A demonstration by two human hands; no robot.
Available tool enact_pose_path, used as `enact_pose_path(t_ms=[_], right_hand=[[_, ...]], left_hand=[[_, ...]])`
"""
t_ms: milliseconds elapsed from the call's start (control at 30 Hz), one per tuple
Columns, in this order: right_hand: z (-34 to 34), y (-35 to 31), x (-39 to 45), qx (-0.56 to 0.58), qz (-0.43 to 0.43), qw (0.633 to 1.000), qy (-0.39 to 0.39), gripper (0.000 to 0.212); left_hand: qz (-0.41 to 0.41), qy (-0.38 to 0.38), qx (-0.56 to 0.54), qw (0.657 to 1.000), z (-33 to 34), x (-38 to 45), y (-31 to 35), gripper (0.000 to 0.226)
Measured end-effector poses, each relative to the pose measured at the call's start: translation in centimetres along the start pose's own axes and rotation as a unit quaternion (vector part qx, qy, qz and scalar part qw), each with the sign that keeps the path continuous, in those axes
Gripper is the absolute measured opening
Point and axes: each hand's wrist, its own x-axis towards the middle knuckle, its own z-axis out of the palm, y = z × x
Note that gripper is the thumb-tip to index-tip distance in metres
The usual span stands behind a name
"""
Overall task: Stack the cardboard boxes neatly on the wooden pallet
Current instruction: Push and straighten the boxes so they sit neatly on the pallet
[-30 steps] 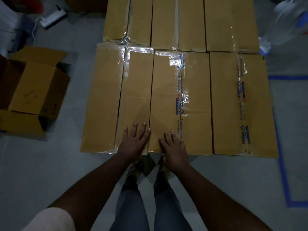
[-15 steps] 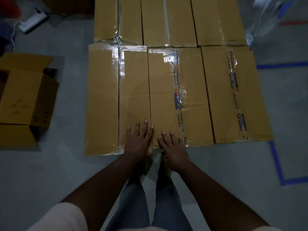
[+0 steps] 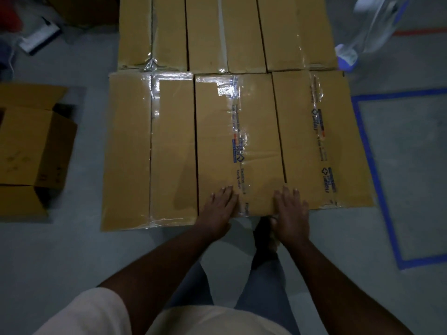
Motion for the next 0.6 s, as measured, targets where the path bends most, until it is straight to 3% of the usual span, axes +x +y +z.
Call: enact_pose_path(t_ms=[133, 233, 400, 533, 600], right_hand=[[0.2, 7.0, 2.7, -0.059, -0.060, 0.996, -0.025, 0.103], [-0.6, 8.7, 4.6, -0.045, -0.125, 0.989, -0.058, 0.099], [-0.1, 10.0, 5.6, -0.012, -0.170, 0.984, -0.046, 0.104], [0.2, 10.4, 5.6, 0.000, -0.183, 0.982, -0.038, 0.097], [-0.1, 10.0, 5.4, -0.007, -0.182, 0.982, -0.039, 0.096]], left_hand=[[-0.059, -0.033, 0.005, 0.998, -0.5, 5.0, 4.6, 0.121], [-0.113, -0.065, -0.001, 0.991, -1.0, 7.1, 6.9, 0.119], [-0.156, -0.053, 0.001, 0.986, -1.3, 7.5, 8.1, 0.106], [-0.159, -0.064, 0.011, 0.985, -0.9, 7.6, 7.9, 0.121], [-0.158, -0.055, 0.019, 0.986, -0.6, 7.2, 7.7, 0.117]])
